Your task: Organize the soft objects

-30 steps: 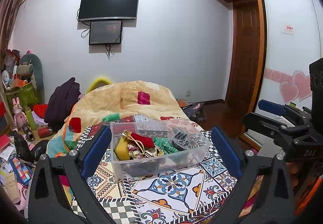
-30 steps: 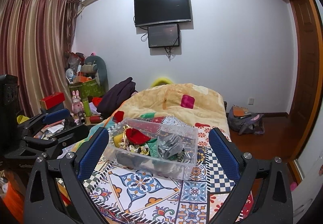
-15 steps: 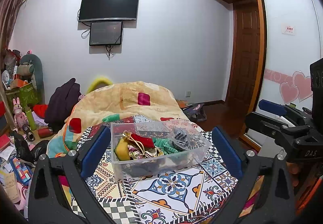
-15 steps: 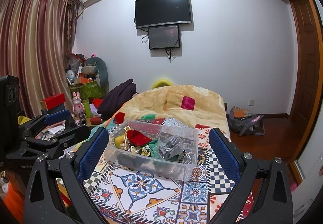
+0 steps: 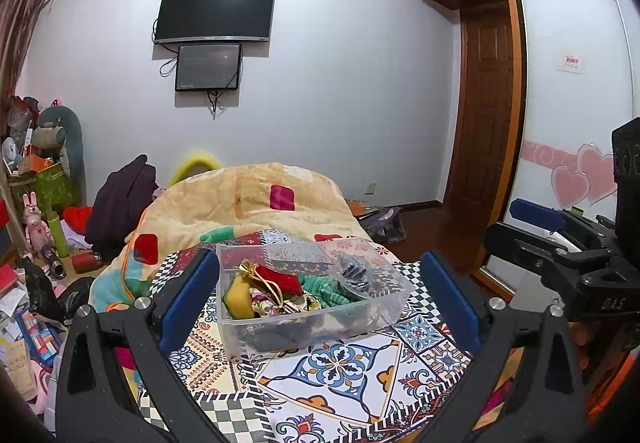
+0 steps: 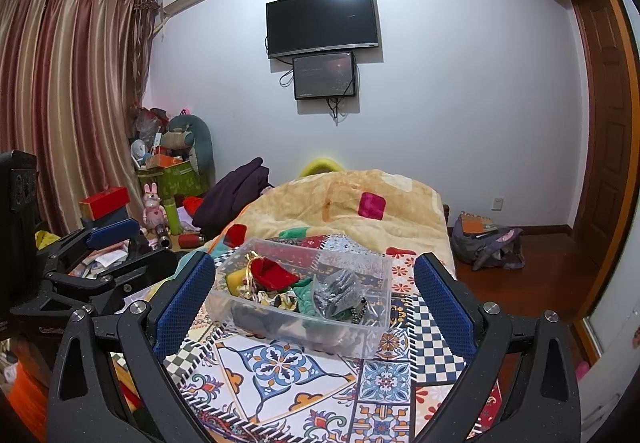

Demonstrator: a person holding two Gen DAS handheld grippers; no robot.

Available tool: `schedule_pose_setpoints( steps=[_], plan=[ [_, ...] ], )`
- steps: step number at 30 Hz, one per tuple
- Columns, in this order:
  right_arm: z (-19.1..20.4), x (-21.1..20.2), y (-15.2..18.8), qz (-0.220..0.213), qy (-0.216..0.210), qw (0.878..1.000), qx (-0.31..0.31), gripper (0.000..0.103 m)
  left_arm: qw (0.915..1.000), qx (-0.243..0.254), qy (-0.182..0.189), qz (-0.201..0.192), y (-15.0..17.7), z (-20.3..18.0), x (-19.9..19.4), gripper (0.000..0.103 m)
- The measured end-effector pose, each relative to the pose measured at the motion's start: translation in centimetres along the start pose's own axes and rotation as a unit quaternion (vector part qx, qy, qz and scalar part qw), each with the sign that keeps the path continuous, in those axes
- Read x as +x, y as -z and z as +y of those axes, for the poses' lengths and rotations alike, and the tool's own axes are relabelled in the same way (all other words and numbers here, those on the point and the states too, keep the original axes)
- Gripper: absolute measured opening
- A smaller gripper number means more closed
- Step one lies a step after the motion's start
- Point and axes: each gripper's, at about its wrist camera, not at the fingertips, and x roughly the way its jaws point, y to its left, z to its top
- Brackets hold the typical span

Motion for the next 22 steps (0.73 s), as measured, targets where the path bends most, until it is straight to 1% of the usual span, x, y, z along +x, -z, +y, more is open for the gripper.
schedule_pose_setpoints(
  steps=[6, 15, 22],
  plan=[
    [0.10, -0.08, -0.24, -0.001, 0.003, 1.000, 0.001, 0.103, 1.0000, -0.002, 0.002, 0.000, -0.17, -0.14, 0.07, 0.102],
    [0.07, 0.29, -0.17, 0.006, 0.000, 1.000, 0.005, 0.103, 0.9998, -0.012, 0.012, 0.007, -0.15, 0.19, 0.20, 0.102],
    [0.04, 0.60, 0.04, 0.015, -0.002, 1.000, 0.009, 0.103, 0.9998, -0.015, 0.008, 0.009, -0.08, 0.40, 0.22, 0.102]
  ],
)
